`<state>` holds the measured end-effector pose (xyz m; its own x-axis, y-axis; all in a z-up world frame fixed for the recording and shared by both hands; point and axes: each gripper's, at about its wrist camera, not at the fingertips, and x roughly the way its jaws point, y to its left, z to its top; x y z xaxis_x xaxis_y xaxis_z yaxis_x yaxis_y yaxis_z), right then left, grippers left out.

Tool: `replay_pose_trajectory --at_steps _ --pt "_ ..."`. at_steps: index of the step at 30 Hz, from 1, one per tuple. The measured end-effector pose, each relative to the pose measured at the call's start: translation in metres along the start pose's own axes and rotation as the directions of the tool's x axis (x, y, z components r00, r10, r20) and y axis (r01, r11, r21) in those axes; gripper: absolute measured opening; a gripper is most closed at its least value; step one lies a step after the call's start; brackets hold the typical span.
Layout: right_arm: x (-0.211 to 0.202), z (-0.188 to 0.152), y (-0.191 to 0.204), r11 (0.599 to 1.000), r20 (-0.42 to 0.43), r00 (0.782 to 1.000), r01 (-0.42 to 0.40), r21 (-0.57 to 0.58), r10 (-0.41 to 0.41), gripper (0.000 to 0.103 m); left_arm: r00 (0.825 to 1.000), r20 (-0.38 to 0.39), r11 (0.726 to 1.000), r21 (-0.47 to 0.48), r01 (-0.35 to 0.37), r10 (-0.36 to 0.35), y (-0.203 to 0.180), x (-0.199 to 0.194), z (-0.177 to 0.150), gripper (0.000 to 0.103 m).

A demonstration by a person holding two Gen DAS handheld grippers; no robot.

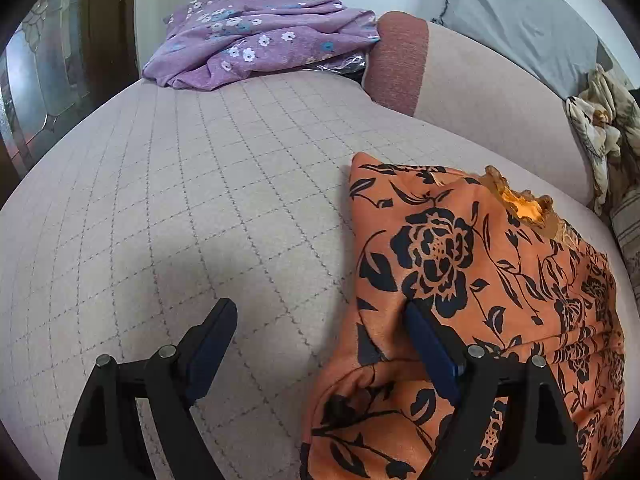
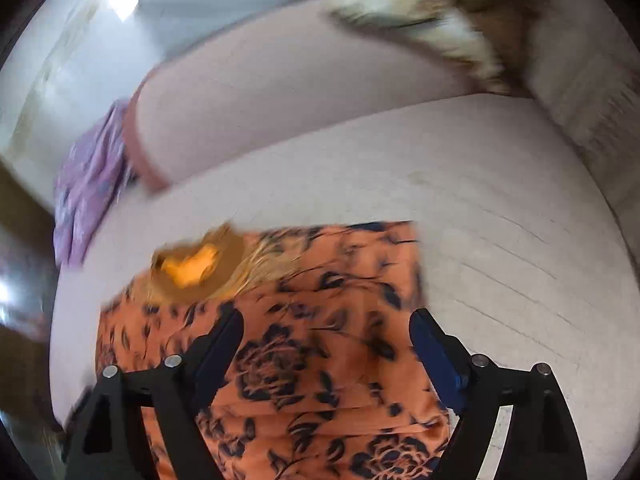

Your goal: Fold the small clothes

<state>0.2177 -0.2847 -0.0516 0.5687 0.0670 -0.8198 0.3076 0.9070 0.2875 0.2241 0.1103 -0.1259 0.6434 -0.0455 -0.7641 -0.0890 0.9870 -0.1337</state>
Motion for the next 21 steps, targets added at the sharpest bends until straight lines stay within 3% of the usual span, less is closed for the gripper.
replay_pose_trajectory --at_steps 2,4,6,10,11,12,13,14,16,18,21 --pt "0.005 -0.014 -0.016 0.998 -0.036 0.999 -0.033 0.051 0.034 0.087 1.000 0.000 1.000 0.004 -0.003 0.003 -0.001 0.000 0.000 0.087" --pt "0.012 -0.031 -0.019 0.999 -0.071 0.997 -0.025 0.024 0.027 0.087 1.000 0.003 1.000 0.010 -0.006 0.006 -0.002 -0.001 0.000 0.087" --pt "0.015 -0.044 -0.019 0.997 -0.086 0.993 -0.079 0.023 0.081 0.087 1.000 0.001 1.000 0.007 -0.007 0.007 -0.002 0.000 0.000 0.087" --pt "0.026 -0.044 -0.008 0.996 -0.086 0.993 -0.083 -0.016 0.081 0.086 1.000 -0.002 1.000 0.007 -0.009 0.009 -0.002 0.000 -0.001 0.087" --pt "0.033 -0.043 -0.004 0.997 -0.100 0.993 -0.069 -0.029 0.066 0.078 1.000 -0.004 1.000 0.008 -0.009 0.009 -0.002 0.000 -0.001 0.087" --pt "0.045 -0.043 0.000 0.998 -0.137 0.990 -0.045 -0.048 0.038 0.058 1.000 -0.006 1.000 0.009 -0.010 0.010 -0.002 0.001 -0.001 0.087" --pt "0.052 -0.043 0.003 0.997 -0.162 0.987 -0.016 -0.072 0.004 0.046 1.000 -0.011 1.000 0.009 -0.009 0.009 -0.002 0.002 0.000 0.087" --pt "0.064 -0.046 0.009 0.988 -0.187 0.978 0.067 -0.136 -0.093 0.036 1.000 -0.015 1.000 0.009 -0.008 0.009 -0.002 0.003 0.000 0.087" --pt "0.063 -0.048 0.017 0.976 -0.179 0.973 0.108 -0.190 -0.142 0.025 1.000 -0.017 1.000 0.006 -0.007 0.007 -0.002 0.003 0.000 0.087" --pt "0.046 -0.044 0.032 0.955 -0.117 0.977 0.145 -0.259 -0.180 0.018 1.000 -0.008 1.000 0.004 -0.008 0.008 -0.002 0.000 0.001 0.087" --pt "0.022 -0.042 0.041 0.942 -0.054 0.980 0.166 -0.290 -0.189 0.013 0.997 0.081 1.000 0.001 -0.005 0.005 -0.003 -0.019 0.005 0.087"
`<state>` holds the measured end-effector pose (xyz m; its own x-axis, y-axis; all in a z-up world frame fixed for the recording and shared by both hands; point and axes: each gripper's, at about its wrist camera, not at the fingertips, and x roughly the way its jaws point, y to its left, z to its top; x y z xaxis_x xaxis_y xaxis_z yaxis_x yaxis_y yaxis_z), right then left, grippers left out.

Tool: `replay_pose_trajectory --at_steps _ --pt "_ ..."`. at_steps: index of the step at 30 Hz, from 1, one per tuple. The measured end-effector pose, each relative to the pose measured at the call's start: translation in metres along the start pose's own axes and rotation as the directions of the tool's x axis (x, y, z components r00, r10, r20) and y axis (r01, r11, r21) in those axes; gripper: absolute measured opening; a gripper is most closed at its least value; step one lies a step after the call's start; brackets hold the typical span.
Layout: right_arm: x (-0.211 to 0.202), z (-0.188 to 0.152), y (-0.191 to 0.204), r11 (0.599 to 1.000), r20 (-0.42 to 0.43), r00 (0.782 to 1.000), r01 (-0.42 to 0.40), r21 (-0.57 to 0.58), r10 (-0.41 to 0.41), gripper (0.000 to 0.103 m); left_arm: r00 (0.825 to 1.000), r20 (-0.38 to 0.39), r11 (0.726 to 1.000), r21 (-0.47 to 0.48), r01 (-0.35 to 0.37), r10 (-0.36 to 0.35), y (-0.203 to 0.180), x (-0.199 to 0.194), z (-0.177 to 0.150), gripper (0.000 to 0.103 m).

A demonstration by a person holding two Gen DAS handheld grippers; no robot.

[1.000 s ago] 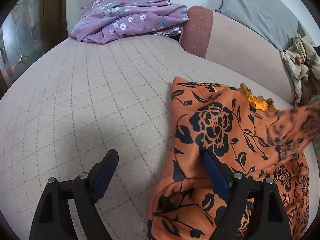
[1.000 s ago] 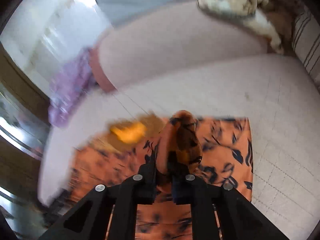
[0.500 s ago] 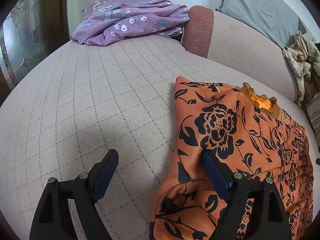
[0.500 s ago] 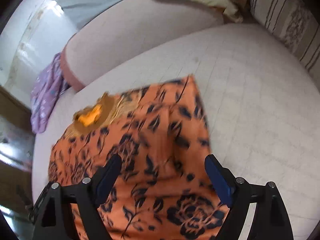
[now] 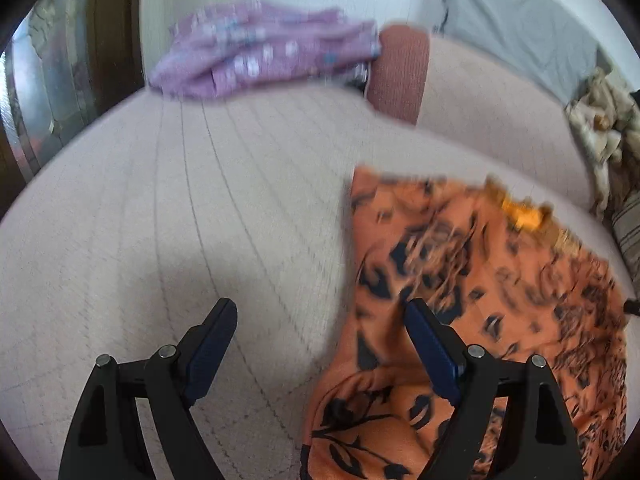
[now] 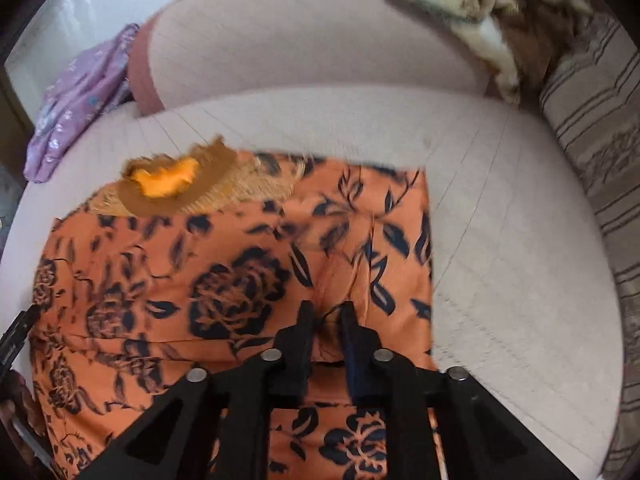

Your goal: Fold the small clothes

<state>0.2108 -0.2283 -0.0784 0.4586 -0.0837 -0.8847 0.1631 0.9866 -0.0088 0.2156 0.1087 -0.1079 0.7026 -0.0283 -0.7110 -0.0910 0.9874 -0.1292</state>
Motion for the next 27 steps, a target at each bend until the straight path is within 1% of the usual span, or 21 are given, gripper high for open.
replay_pose_trajectory --at_steps 2,3,4,5,6,8,10,11,12,13,15,16,17,18,20,22,23,24,25,26,27 --pt "0.004 -0.006 -0.011 0.998 -0.002 0.998 0.057 0.014 -0.057 0.016 0.994 0.099 0.999 0.014 0.046 -0.047 -0.004 -0.021 0.004 0.087" --pt "0.019 -0.013 -0.023 0.998 -0.056 0.998 0.029 0.058 -0.026 0.027 0.991 0.124 0.998 0.034 0.054 -0.058 -0.008 -0.026 0.005 0.087" --pt "0.027 -0.018 -0.032 0.996 -0.098 0.995 -0.008 0.094 0.017 0.034 0.993 0.110 0.997 0.063 0.042 -0.049 -0.014 -0.024 0.004 0.087" --pt "0.033 -0.025 -0.042 0.989 -0.119 0.991 -0.044 0.142 0.061 0.035 0.998 0.058 0.996 0.088 0.028 -0.033 -0.018 -0.015 0.001 0.087" --pt "0.029 -0.028 -0.047 0.986 -0.086 0.994 -0.058 0.158 0.072 0.035 1.000 -0.021 0.994 0.107 0.009 -0.007 -0.021 0.001 -0.003 0.087" --pt "0.010 -0.027 -0.054 0.981 -0.004 0.999 -0.052 0.187 0.053 0.038 0.990 -0.138 0.993 0.118 -0.020 0.037 -0.021 0.025 -0.010 0.087" --pt "-0.006 -0.018 -0.055 0.967 0.060 0.990 -0.140 0.212 0.130 0.045 0.992 -0.127 0.997 0.074 -0.006 0.015 -0.015 0.023 -0.007 0.087" --pt "-0.012 -0.009 -0.052 0.955 0.084 0.978 -0.205 0.213 0.191 0.068 0.992 -0.122 0.997 0.075 -0.007 0.017 -0.015 0.022 -0.006 0.087" --pt "-0.015 -0.002 -0.050 0.945 0.098 0.967 -0.252 0.209 0.236 0.079 0.992 -0.120 0.996 0.082 -0.017 0.027 -0.016 0.023 -0.007 0.087" --pt "-0.018 0.006 -0.046 0.931 0.121 0.951 -0.304 0.201 0.285 0.079 0.992 -0.127 0.996 0.085 -0.018 0.029 -0.016 0.025 -0.009 0.087" --pt "-0.008 0.021 -0.033 0.874 0.127 0.899 -0.438 0.211 0.419 0.079 0.992 -0.126 0.996 0.084 -0.017 0.027 -0.017 0.026 -0.010 0.087" --pt "-0.004 0.022 -0.026 0.841 0.109 0.871 -0.491 0.228 0.479 0.079 0.992 -0.127 0.997 0.082 -0.014 0.025 -0.017 0.025 -0.009 0.087" --pt "0.017 0.026 -0.026 0.791 0.056 0.828 -0.551 0.266 0.558 0.079 0.991 -0.129 0.997 0.079 -0.012 0.022 -0.016 0.026 -0.009 0.087" --pt "0.037 0.028 -0.030 0.814 0.008 0.851 -0.505 0.287 0.525 0.079 0.991 -0.130 0.997 0.076 -0.009 0.019 -0.015 0.027 -0.010 0.087" --pt "0.062 0.026 -0.049 0.858 -0.014 0.914 -0.376 0.351 0.406 0.076 0.991 -0.130 0.997 0.073 -0.004 0.013 -0.013 0.026 -0.011 0.087" --pt "0.058 0.019 -0.070 0.760 0.096 0.889 -0.435 0.483 0.448 0.078 0.991 -0.131 0.997 0.073 -0.007 0.017 -0.013 0.026 -0.010 0.087" --pt "0.047 0.020 -0.067 0.766 0.123 0.891 -0.441 0.468 0.437 0.080 0.991 -0.132 0.997 0.074 -0.010 0.020 -0.013 0.027 -0.009 0.087" --pt "0.040 0.022 -0.060 0.767 0.145 0.873 -0.479 0.426 0.465 0.080 0.991 -0.133 0.997 0.076 -0.013 0.023 -0.014 0.027 -0.009 0.087" --pt "0.036 0.024 -0.052 0.756 0.159 0.843 -0.533 0.379 0.514 0.081 0.991 -0.131 0.997 0.079 -0.016 0.026 -0.015 0.027 -0.008 0.087" --pt "0.036 0.025 -0.045 0.768 0.154 0.838 -0.543 0.340 0.524 0.082 0.991 -0.129 0.997 0.081 -0.017 0.028 -0.015 0.027 -0.008 0.087" --pt "0.040 0.025 -0.043 0.793 0.131 0.855 -0.515 0.327 0.501 0.082 0.991 -0.129 0.996 0.082 -0.017 0.028 -0.016 0.027 -0.009 0.087"
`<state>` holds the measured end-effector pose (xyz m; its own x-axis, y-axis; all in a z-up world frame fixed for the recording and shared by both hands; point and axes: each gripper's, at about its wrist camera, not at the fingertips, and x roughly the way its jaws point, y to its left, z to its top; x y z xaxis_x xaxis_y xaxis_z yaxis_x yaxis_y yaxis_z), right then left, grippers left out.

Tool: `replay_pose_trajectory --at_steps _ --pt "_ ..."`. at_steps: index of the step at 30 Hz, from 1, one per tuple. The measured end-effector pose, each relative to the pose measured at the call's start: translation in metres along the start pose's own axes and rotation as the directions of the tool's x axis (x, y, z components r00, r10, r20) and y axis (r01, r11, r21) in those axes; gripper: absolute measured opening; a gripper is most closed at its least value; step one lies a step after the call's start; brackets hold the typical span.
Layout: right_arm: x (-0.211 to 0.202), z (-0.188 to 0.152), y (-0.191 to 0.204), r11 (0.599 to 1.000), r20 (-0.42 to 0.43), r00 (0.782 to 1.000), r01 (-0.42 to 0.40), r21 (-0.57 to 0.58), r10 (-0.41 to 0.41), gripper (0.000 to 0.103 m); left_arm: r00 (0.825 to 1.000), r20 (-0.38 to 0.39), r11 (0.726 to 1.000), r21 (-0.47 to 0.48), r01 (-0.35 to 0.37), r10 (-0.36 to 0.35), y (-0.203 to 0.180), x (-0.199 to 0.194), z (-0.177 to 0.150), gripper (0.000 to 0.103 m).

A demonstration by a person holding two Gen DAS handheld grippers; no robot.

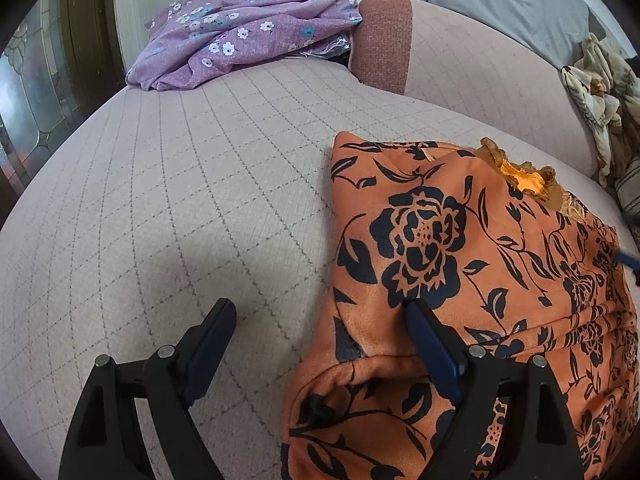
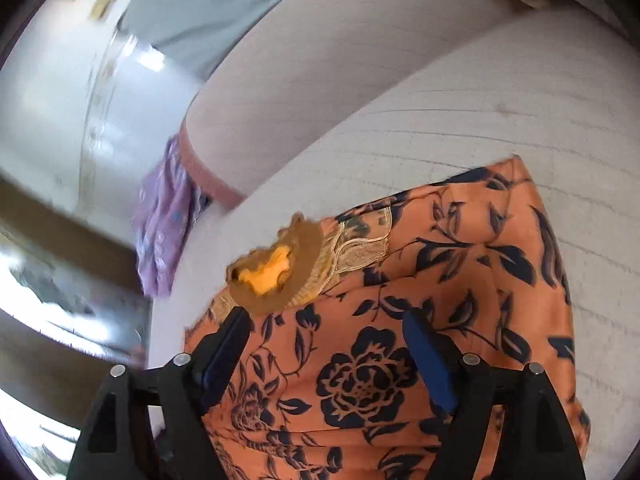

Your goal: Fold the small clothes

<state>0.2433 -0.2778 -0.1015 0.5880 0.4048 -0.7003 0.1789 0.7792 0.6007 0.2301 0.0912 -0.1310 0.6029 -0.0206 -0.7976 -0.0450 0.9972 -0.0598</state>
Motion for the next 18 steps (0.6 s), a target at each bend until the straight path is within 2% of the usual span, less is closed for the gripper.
replay_pose_trajectory --at_steps 1,2,4,8,10,11,13,14,15,16,18 --pt "0.012 0.004 -0.008 0.996 -0.030 0.996 0.084 0.002 -0.084 0.082 1.000 -0.002 1.000 -0.001 0.005 -0.005 0.000 0.000 0.000 0.087" --pt "0.020 0.003 -0.028 0.989 -0.045 0.991 0.129 0.071 -0.126 0.079 1.000 -0.004 1.000 -0.005 0.006 -0.006 0.001 0.000 0.000 0.087" --pt "0.005 -0.003 -0.024 0.989 0.016 0.993 0.112 0.101 -0.115 0.080 1.000 0.000 1.000 -0.016 0.013 -0.013 0.003 -0.003 0.001 0.087" --pt "-0.007 -0.021 0.037 0.986 0.003 0.993 0.117 -0.117 -0.118 0.081 0.998 0.066 0.998 -0.056 0.025 -0.022 0.009 -0.021 0.003 0.087" --pt "-0.010 -0.032 0.070 0.979 -0.021 0.998 0.051 -0.199 -0.056 0.081 0.994 0.110 0.996 -0.078 0.032 -0.023 0.014 -0.029 0.004 0.087" --pt "-0.007 -0.037 0.089 0.972 -0.043 0.999 0.003 -0.235 -0.014 0.081 0.995 0.101 0.997 -0.080 0.022 -0.014 0.015 -0.028 0.004 0.087" --pt "0.002 -0.046 0.124 0.956 -0.139 0.986 -0.130 -0.264 0.096 0.081 1.000 0.016 0.998 -0.067 -0.002 0.003 0.014 -0.013 0.002 0.087" --pt "0.016 -0.052 0.144 0.942 -0.198 0.968 -0.205 -0.264 0.155 0.081 0.999 -0.036 0.998 -0.056 -0.013 0.011 0.013 -0.003 0.000 0.087" --pt "0.027 -0.057 0.159 0.932 -0.237 0.953 -0.251 -0.263 0.190 0.081 0.999 -0.047 0.999 -0.047 -0.019 0.017 0.012 0.000 -0.001 0.087" --pt "0.040 -0.067 0.177 0.916 -0.298 0.924 -0.317 -0.244 0.241 0.081 0.999 -0.028 0.999 -0.030 -0.026 0.025 0.009 -0.002 -0.001 0.087" --pt "0.069 -0.076 0.201 0.901 -0.368 0.883 -0.383 -0.202 0.293 0.081 0.999 -0.033 0.999 -0.033 -0.002 0.001 0.008 -0.004 -0.001 0.087"
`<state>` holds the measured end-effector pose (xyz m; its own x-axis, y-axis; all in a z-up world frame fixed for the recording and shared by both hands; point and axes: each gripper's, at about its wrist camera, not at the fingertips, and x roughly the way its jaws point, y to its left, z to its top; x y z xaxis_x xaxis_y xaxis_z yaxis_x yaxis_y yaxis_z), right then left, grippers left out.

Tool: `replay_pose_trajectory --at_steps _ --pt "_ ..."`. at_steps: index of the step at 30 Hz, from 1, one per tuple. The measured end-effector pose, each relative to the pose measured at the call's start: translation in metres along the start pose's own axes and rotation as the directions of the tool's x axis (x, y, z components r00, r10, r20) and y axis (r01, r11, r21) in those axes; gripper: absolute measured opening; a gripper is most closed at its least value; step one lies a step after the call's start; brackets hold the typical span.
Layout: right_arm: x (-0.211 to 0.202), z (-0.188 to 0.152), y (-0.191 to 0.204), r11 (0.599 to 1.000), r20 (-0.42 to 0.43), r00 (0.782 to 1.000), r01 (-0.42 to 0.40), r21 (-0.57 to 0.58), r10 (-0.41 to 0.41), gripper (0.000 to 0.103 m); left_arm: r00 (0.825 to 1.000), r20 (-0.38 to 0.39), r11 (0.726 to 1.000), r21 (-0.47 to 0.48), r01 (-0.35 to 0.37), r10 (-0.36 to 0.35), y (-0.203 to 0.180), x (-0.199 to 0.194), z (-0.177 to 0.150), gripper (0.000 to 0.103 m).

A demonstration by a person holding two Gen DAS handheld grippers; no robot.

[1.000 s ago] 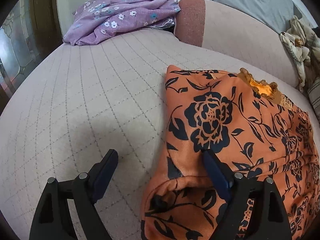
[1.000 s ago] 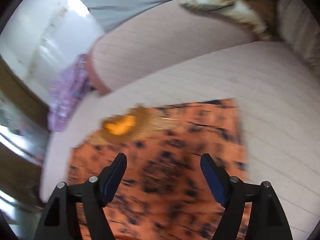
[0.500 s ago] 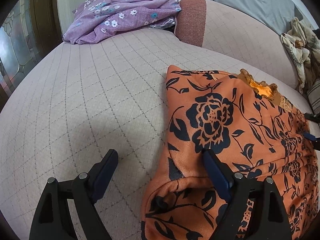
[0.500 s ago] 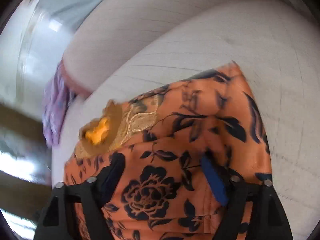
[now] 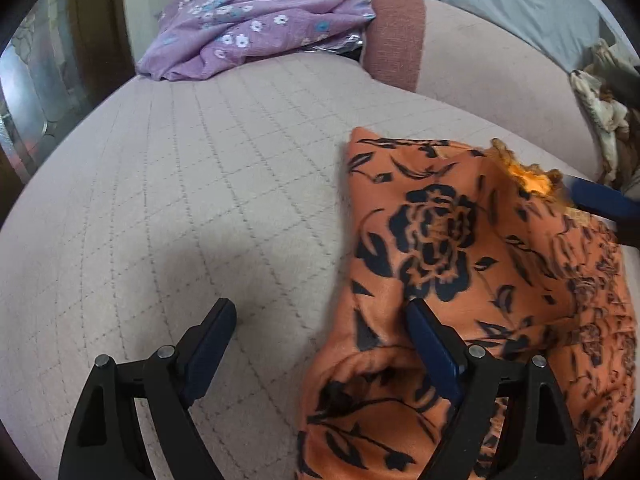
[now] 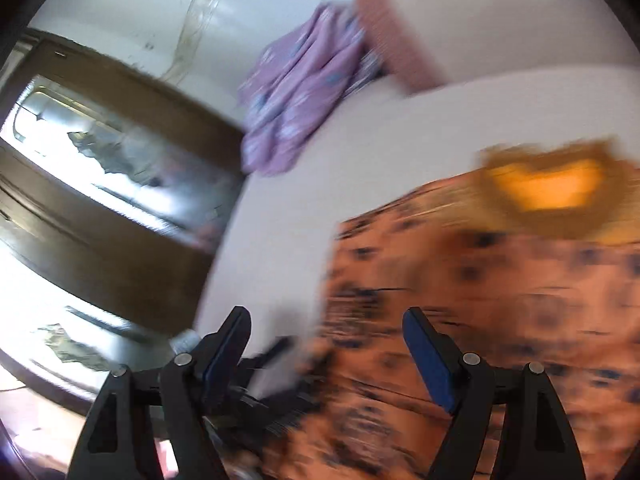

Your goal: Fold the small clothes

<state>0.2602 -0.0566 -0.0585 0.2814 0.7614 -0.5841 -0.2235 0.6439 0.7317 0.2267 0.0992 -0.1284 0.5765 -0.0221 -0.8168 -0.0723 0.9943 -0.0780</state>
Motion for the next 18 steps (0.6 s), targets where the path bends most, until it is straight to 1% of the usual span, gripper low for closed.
replay_pose_trajectory --at_steps 1,2,3,4,5,6,7,8,9,10,11,12,13,14,15,16,17,18 --pt "0.021 0.004 0.002 1.000 -0.026 0.999 -0.025 0.014 0.025 0.081 1.000 -0.009 1.000 -0.020 0.011 -0.011 0.001 0.001 0.000 0.087" --pt "0.037 0.005 -0.005 0.998 -0.063 0.997 -0.049 0.044 0.052 0.082 1.000 -0.014 0.999 -0.034 0.017 -0.017 0.003 0.001 0.000 0.087" --pt "0.065 0.009 -0.013 0.997 -0.104 0.994 -0.035 0.072 0.043 0.082 1.000 -0.015 0.999 -0.041 0.021 -0.022 0.005 0.001 0.000 0.087" --pt "0.085 0.014 -0.023 0.996 -0.126 0.992 0.032 0.083 -0.022 0.082 1.000 -0.017 0.999 -0.043 0.026 -0.026 0.006 0.001 0.000 0.087" --pt "0.096 0.018 -0.032 0.992 -0.138 0.988 0.087 0.094 -0.074 0.082 0.999 -0.020 0.999 -0.045 0.031 -0.032 0.008 0.000 0.000 0.087" --pt "0.106 0.022 -0.047 0.982 -0.134 0.987 0.112 0.152 -0.092 0.082 0.999 -0.023 0.998 -0.052 0.037 -0.038 0.009 0.000 0.000 0.087" --pt "0.101 0.023 -0.052 0.975 -0.095 0.992 0.095 0.202 -0.077 0.082 0.999 -0.023 0.997 -0.064 0.045 -0.046 0.012 -0.001 0.001 0.087" --pt "0.091 0.024 -0.048 0.967 -0.040 0.995 0.099 0.237 -0.092 0.083 0.998 -0.027 0.995 -0.079 0.052 -0.054 0.012 -0.003 0.000 0.087" --pt "0.085 0.026 -0.035 0.976 -0.021 0.997 0.082 0.201 -0.079 0.083 0.997 -0.032 0.992 -0.105 0.064 -0.068 0.014 -0.003 0.002 0.087" --pt "0.083 0.026 -0.026 0.983 -0.021 0.999 0.048 0.175 -0.045 0.083 0.996 -0.035 0.988 -0.136 0.074 -0.080 0.017 -0.002 0.004 0.087" --pt "0.086 0.028 -0.015 0.990 -0.027 1.000 -0.002 0.140 0.006 0.084 0.996 -0.034 0.985 -0.155 0.077 -0.084 0.018 -0.003 0.005 0.087" --pt "0.094 0.028 -0.011 0.993 -0.043 0.999 -0.008 0.120 0.014 0.087 0.996 -0.031 0.983 -0.166 0.081 -0.087 0.020 -0.003 0.005 0.087" --pt "0.105 0.031 -0.014 0.994 -0.075 0.997 0.008 0.112 0.000 0.087 0.996 -0.029 0.983 -0.165 0.080 -0.086 0.021 -0.003 0.004 0.087" --pt "0.124 0.032 -0.026 0.989 -0.138 0.987 0.100 0.105 -0.085 0.084 0.996 -0.029 0.984 -0.162 0.077 -0.082 0.022 -0.003 0.003 0.087" --pt "0.127 0.030 -0.037 0.979 -0.125 0.983 0.153 0.131 -0.137 0.076 0.996 -0.028 0.984 -0.160 0.078 -0.083 0.025 -0.003 0.002 0.087" --pt "0.123 0.030 -0.042 0.974 -0.075 0.989 0.139 0.179 -0.128 0.077 0.996 -0.023 0.983 -0.165 0.081 -0.086 0.028 -0.005 0.002 0.087" --pt "0.115 0.030 -0.039 0.973 -0.029 0.993 0.116 0.200 -0.112 0.078 0.996 -0.023 0.981 -0.177 0.080 -0.086 0.030 -0.006 0.002 0.087" --pt "0.112 0.029 -0.029 0.979 -0.019 0.993 0.117 0.165 -0.116 0.079 0.995 -0.022 0.978 -0.191 0.087 -0.093 0.033 -0.006 0.002 0.087"
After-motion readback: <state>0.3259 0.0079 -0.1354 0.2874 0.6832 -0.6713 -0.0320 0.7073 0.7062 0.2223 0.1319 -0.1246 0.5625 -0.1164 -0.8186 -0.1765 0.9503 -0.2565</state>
